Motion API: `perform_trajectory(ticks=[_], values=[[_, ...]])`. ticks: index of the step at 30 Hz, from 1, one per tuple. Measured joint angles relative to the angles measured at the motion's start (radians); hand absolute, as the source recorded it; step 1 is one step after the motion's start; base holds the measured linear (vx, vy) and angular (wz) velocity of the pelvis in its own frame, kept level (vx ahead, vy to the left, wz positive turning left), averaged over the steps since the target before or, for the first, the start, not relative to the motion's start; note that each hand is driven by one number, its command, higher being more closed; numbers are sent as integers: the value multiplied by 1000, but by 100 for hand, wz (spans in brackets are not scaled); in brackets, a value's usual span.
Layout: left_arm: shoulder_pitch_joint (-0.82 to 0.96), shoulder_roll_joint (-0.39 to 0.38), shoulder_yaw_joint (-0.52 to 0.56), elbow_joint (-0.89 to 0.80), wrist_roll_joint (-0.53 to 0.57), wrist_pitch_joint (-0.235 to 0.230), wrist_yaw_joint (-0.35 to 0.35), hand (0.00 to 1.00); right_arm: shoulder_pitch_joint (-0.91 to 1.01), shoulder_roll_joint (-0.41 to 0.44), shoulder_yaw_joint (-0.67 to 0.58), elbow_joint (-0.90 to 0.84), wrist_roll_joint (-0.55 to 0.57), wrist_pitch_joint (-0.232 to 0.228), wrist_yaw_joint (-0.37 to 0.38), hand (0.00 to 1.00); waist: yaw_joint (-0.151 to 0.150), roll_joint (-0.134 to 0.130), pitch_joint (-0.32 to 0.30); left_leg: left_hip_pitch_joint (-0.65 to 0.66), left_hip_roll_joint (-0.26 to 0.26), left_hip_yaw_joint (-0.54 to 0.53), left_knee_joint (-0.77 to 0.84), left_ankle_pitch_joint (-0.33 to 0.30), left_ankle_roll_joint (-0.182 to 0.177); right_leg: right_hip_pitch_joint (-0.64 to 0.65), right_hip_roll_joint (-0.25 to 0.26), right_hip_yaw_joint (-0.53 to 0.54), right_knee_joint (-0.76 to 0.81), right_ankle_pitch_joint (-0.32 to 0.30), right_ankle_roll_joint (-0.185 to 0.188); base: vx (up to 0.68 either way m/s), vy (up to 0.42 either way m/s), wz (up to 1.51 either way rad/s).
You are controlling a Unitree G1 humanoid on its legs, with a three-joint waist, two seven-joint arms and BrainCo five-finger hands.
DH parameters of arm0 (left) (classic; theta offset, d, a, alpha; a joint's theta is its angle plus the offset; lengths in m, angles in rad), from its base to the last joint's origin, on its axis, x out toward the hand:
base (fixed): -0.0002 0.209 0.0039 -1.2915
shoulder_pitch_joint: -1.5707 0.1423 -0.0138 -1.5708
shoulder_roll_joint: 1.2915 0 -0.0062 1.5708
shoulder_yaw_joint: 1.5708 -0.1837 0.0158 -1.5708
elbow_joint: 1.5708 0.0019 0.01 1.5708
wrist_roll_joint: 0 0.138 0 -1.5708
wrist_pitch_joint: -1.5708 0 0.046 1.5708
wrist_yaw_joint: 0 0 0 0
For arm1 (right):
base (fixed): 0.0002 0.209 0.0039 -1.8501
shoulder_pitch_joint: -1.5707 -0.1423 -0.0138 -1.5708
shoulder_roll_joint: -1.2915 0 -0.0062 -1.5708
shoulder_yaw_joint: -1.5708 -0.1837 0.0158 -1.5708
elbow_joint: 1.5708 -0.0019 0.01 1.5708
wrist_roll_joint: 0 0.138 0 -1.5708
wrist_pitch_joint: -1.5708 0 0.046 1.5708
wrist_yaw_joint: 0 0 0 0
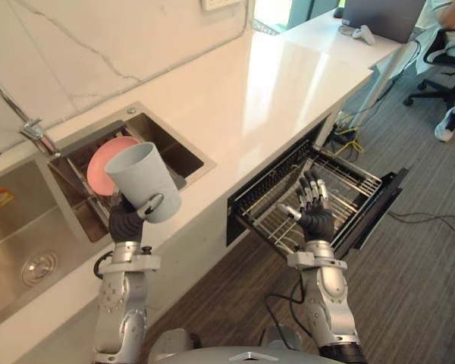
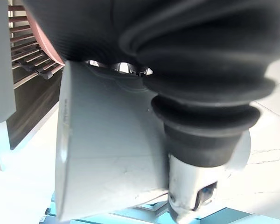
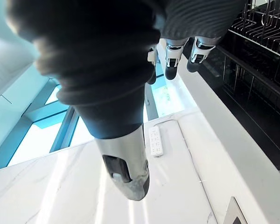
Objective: Walk over to the sink, pick up the cup, carry it to the dishwasher, place the cup inside the dishwasher, then close the dishwasher door
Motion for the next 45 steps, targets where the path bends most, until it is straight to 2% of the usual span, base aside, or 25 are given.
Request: perform_trajectory(ticks=[3, 6, 10, 11, 14, 17, 21, 25, 29, 32, 34, 36, 38, 41, 45], values=[[-5, 1, 6, -8, -1, 0, 1, 100, -8, 0, 12, 0, -1, 0, -20, 0, 8, -2, -5, 11, -7, -25, 1, -4, 7, 24, -7, -1, -28, 1, 0, 55, 19, 0], [-24, 3, 34, -31, -1, 1, 10, 100, -30, 3, 22, 4, -1, 0, -19, 0, 25, -2, -5, 6, -4, -23, 1, -6, 11, 59, 15, 10, -134, 8, 0, -8, 42, -21], [-32, 22, 37, -41, 0, 8, 40, 100, -43, 8, 20, 0, 0, 12, -17, 0, 27, -4, -6, -8, 17, -20, 24, -20, 0, 134, 61, 27, -303, 36, 46, -56, 12, -7], [-29, 29, 45, -45, 0, 10, 41, 100, -44, 10, 29, -4, 0, 31, -16, 0, 31, -2, -6, -26, 41, -17, 42, -30, -10, 157, 90, 23, -378, 65, 64, -99, -68, -18], [-15, 29, 72, -60, 0, 7, 43, 100, -43, 13, 50, -4, -1, 69, -4, 0, 35, -1, -10, -60, 94, -15, 65, -33, -32, 206, 167, 17, -554, 163, 34, -84, -95, -17], [-8, 26, 70, -60, 5, -9, 48, 100, -41, 4, 42, -4, -1, 68, 31, 0, 29, -1, -11, -90, 110, -16, 61, -18, -49, 215, 198, 11, -638, 216, 13, -40, -105, -6], [-9, 20, 68, -52, 18, -31, 64, 100, -26, -23, 18, -4, 1, 60, 36, 0, 12, 7, -15, -95, 116, -20, 33, 11, -62, 203, 212, 2, -651, 227, 1, -15, -78, 2], [-32, 19, 35, -2, 16, -40, 65, 100, -25, -25, -8, -9, 17, 45, 41, 0, -4, 16, -23, -79, 100, -24, -23, 45, -63, 201, 205, -7, -649, 229, -1, 11, -31, 7], [-76, 16, -12, 73, 24, -40, 91, 100, -25, -23, 4, -12, 94, 56, 121, 0, -20, 20, -26, -72, 81, -43, -56, 70, -58, 205, 195, -27, -655, 229, 0, -36, 12, 15], [-101, 16, -52, 114, 123, -41, 143, 100, -32, -23, 49, -52, 171, 92, 201, 0, -16, 20, -30, -47, 73, -39, -87, 85, -56, 210, 190, -25, -657, 229, 1, -67, 11, -2], [-114, 17, -78, 142, 232, -43, 196, 100, -45, -22, 83, -79, 227, 113, 251, 0, -17, 20, -39, -47, 73, -36, -87, 86, -57, 208, 191, -23, -657, 230, 0, -43, 3, -5], [-122, 22, -114, 170, 398, -41, 281, 100, -54, -24, 112, -93, 314, 157, 309, 0, -18, 18, -60, -46, 74, -30, -87, 87, -57, 205, 191, -18, -657, 230, -1, -31, 7, -7], [-124, 25, -131, 175, 500, -39, 354, 100, -63, -25, 128, -93, 374, 194, 338, 0, -17, 18, -72, -46, 74, -19, -87, 87, -57, 197, 191, -6, -657, 232, -1, -25, 15, -15], [-152, 26, -132, 202, 646, -34, 454, 100, -80, -30, 156, -93, 448, 237, 343, 0, -17, 14, -79, -47, 74, -12, -87, 88, -55, 192, 191, 2, -657, 237, -2, -39, 16, -9], [-161, 31, -160, 242, 789, -22, 540, 100, -102, -42, 196, -93, 490, 299, 330, 0, -17, 4, -88, -47, 74, -11, -87, 89, -55, 189, 191, 5, -657, 238, -3, -35, 9, -3]])
